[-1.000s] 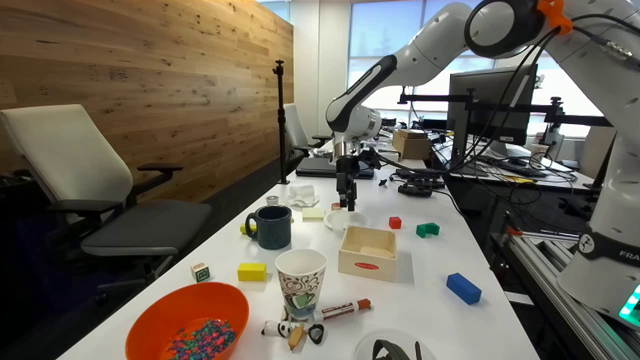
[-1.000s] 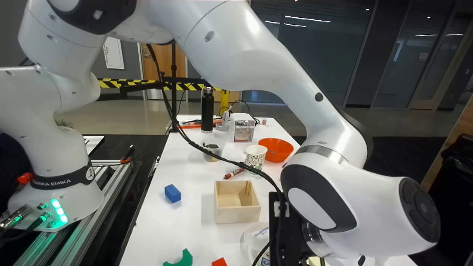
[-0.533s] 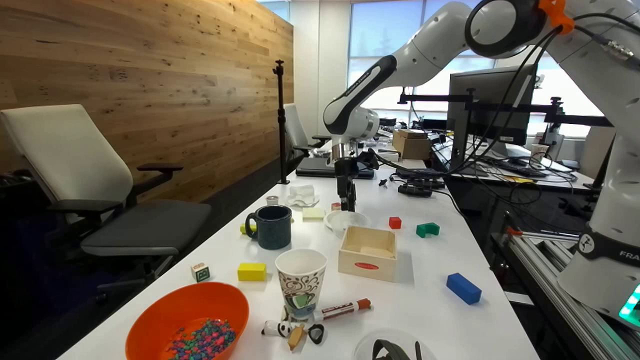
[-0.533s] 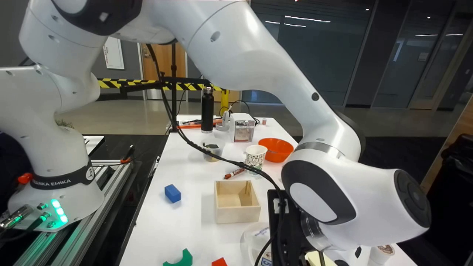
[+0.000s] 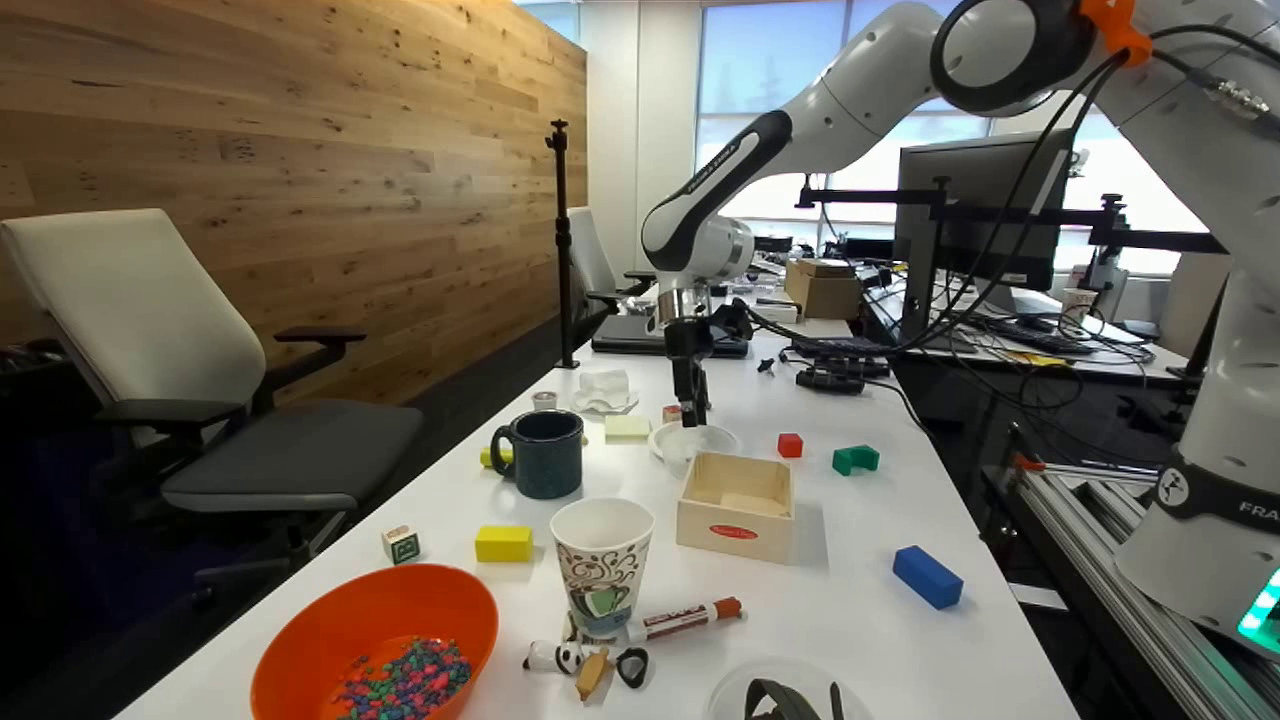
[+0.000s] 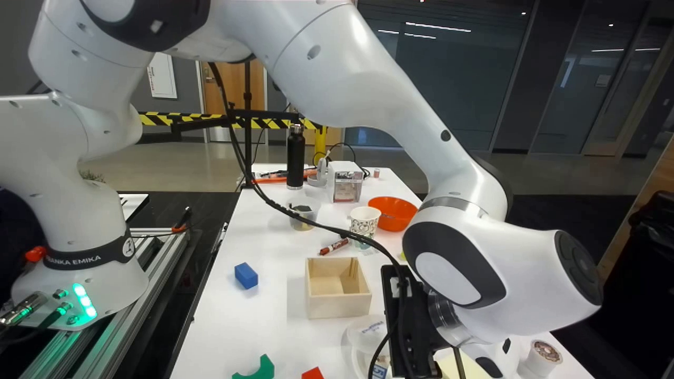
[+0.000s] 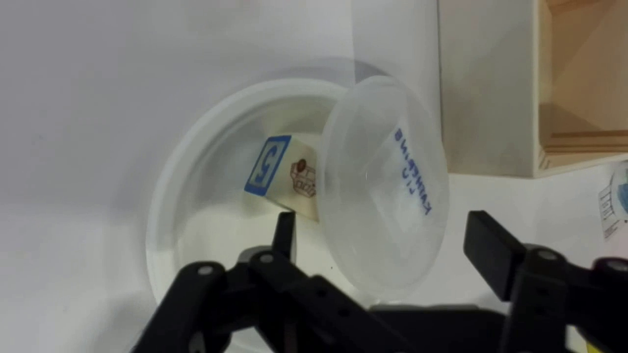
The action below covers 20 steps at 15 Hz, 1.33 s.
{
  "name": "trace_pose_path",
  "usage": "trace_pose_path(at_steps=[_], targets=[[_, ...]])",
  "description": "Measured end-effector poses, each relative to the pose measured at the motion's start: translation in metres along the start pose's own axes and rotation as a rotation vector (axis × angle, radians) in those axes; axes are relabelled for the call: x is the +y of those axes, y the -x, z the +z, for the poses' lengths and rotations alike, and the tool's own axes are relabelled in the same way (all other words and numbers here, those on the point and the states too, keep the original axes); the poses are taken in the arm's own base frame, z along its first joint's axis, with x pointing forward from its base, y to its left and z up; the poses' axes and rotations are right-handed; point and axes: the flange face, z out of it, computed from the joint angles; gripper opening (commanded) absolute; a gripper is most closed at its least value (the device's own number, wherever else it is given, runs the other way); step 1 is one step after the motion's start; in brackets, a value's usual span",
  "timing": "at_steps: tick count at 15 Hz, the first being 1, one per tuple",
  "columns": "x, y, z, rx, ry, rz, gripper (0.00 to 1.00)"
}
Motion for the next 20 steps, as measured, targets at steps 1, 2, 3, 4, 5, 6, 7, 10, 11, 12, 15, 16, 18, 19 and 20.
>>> trace_pose_path(at_steps=[1,2,3,4,5,6,7,10,11,12,15,16,18,19,20], targets=[[-0.003,-0.001,0.001,-0.002,0.001,-0.005,0.51],[-0.005,-0.002,0.002,-0.004,0.001,-0.010,0.44],[-0.006,-0.003,0.002,-0.005,0.000,-0.013,0.38],[-0.007,-0.003,0.003,-0.006,0.001,-0.016,0.30],[-0.008,-0.004,0.003,-0.007,0.002,-0.017,0.24],[-0.008,-0.004,0.003,-0.007,0.002,-0.019,0.16],[-0.009,-0.004,0.003,-0.008,0.003,-0.019,0.10],[-0.009,-0.004,0.003,-0.008,0.004,-0.020,0.00],[-0.009,-0.004,0.002,-0.007,0.004,-0.021,0.00],[-0.010,-0.004,0.001,-0.005,0.005,-0.021,0.00],[-0.011,-0.004,-0.004,0.001,0.007,-0.022,0.02],[-0.010,-0.003,-0.007,0.006,0.007,-0.021,0.02],[-0.009,-0.001,-0.014,0.019,0.006,-0.016,0.02],[-0.008,0.000,-0.019,0.028,0.005,-0.013,0.02],[-0.007,0.001,-0.024,0.036,0.005,-0.011,0.02]])
